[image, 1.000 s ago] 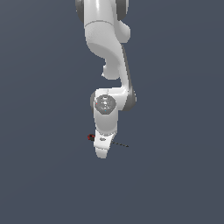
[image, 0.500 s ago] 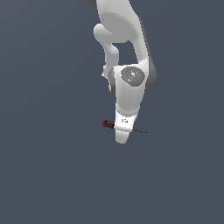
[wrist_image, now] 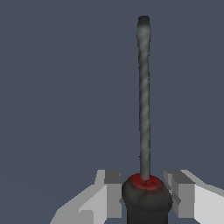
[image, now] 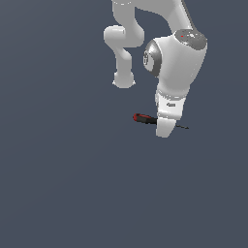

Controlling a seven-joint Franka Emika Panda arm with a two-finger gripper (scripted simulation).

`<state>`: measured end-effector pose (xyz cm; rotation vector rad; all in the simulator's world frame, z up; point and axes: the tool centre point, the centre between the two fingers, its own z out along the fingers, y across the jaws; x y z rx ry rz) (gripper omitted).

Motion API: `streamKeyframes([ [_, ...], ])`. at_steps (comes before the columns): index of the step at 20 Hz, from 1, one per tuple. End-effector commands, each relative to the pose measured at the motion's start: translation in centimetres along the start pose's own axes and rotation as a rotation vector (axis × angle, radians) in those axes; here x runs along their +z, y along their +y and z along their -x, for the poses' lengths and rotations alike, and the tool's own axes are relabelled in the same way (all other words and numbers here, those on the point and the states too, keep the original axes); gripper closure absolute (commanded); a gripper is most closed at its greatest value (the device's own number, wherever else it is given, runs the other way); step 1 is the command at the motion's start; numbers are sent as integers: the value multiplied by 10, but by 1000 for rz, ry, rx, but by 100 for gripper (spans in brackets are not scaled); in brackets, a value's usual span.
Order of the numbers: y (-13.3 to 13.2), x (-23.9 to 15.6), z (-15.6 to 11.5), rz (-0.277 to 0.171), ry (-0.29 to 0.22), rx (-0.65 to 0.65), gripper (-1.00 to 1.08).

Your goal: Pick up the object and move it to a goal position.

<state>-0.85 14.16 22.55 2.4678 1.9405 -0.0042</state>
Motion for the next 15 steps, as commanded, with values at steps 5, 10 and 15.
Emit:
streamKeyframes([
  [5, -27, -49, -41, 0, 1, 1, 108],
  [10, -37, -70, -58, 0, 3, 2, 108],
  [15, -39, -76, -64, 0, 3, 2, 108],
])
